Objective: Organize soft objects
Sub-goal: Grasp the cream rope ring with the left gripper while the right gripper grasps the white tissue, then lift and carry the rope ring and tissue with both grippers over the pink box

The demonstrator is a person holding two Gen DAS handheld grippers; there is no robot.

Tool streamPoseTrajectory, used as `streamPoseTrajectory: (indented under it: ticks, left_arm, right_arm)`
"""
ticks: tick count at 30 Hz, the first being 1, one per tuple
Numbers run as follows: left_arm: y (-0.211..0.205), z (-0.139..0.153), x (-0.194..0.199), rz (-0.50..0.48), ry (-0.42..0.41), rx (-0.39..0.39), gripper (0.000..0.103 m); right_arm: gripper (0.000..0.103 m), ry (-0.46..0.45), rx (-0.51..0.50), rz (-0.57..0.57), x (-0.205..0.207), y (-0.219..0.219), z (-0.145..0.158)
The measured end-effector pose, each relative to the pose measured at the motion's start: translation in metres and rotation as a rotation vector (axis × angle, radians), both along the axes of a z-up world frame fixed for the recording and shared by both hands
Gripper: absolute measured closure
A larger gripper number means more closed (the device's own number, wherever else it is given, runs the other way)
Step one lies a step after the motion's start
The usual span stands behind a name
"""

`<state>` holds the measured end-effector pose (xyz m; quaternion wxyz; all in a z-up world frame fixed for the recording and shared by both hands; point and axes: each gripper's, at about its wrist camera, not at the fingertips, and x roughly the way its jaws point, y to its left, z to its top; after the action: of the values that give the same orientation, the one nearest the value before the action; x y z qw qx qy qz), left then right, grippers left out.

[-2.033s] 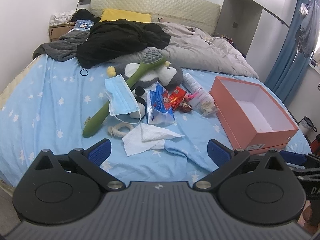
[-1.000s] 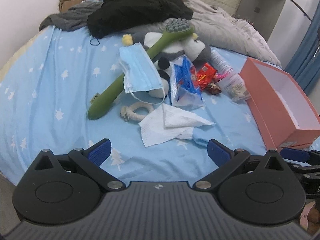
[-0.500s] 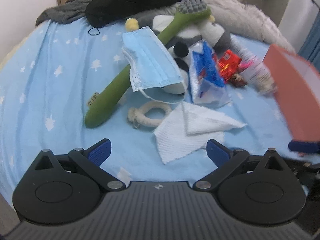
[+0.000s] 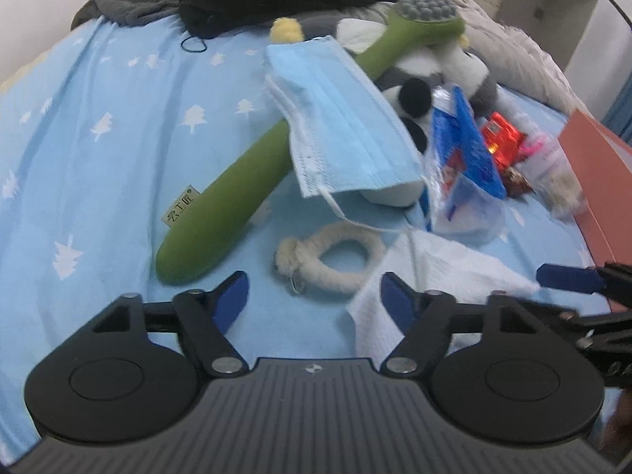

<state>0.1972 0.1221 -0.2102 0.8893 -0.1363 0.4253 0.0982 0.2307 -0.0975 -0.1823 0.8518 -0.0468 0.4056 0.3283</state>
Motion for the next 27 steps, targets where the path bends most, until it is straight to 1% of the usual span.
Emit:
streamPoseTrajectory:
  ticks: [3,5,8,10,11,12,13,15,16,17,18,21,23,27]
  left_arm:
    - [0.006,-0.009,0.009,0.011,-0.001,-0.026,0.039]
    - [0.008,-0.012,0.012,0.017,-0.01,-0.035,0.042]
    - [0.011,-0.015,0.015,0.02,-0.022,-0.04,0.05]
    - [0.012,-0.017,0.016,0.028,-0.026,-0.041,0.061]
    - [0.012,-0.017,0.017,0.027,-0.025,-0.042,0.064]
    - [0.012,-0.017,0.017,0.025,-0.024,-0.045,0.069]
    - [0.012,-0.017,0.017,0.022,-0.022,-0.05,0.075]
    - [0.013,-0.017,0.016,0.03,-0.02,-0.059,0.077]
    - [0.012,-0.016,0.015,0.032,-0.02,-0.058,0.079]
    - [0.011,-0.016,0.014,0.027,-0.018,-0.049,0.079]
    - [0.009,-0.015,0.013,0.026,-0.016,-0.043,0.08]
    - [0.006,-0.011,0.006,0.025,-0.021,-0.054,0.08]
    - [0.004,-0.008,-0.001,0.035,-0.023,-0.047,0.08]
    - [0.0,-0.001,-0.015,0.046,-0.038,-0.062,0.08]
  right_arm:
    - [0.024,-0.023,-0.039,0.015,0.007,0.012,-0.011]
    - [0.024,-0.018,-0.044,0.05,0.009,0.019,-0.018]
    - [0.025,-0.018,-0.079,0.082,0.011,0.029,-0.028]
    - [0.033,-0.023,-0.093,0.093,0.011,0.033,-0.031]
    - [0.037,-0.034,-0.1,0.102,0.009,0.035,-0.031]
    - [0.045,-0.043,-0.114,0.112,0.008,0.037,-0.031]
    - [0.05,-0.049,-0.12,0.115,0.006,0.038,-0.031]
    - [0.067,-0.047,-0.122,0.107,0.006,0.037,-0.029]
    - [0.071,-0.04,-0.109,0.097,0.007,0.035,-0.028]
    - [0.079,-0.028,-0.094,0.083,0.008,0.031,-0.028]
    - [0.085,-0.017,-0.083,0.068,0.009,0.028,-0.027]
    - [0.088,0.009,-0.044,0.034,0.012,0.019,-0.021]
    - [0.088,0.009,-0.029,0.011,0.014,0.013,-0.015]
    - [0.088,0.001,-0.003,-0.019,0.005,0.001,0.0]
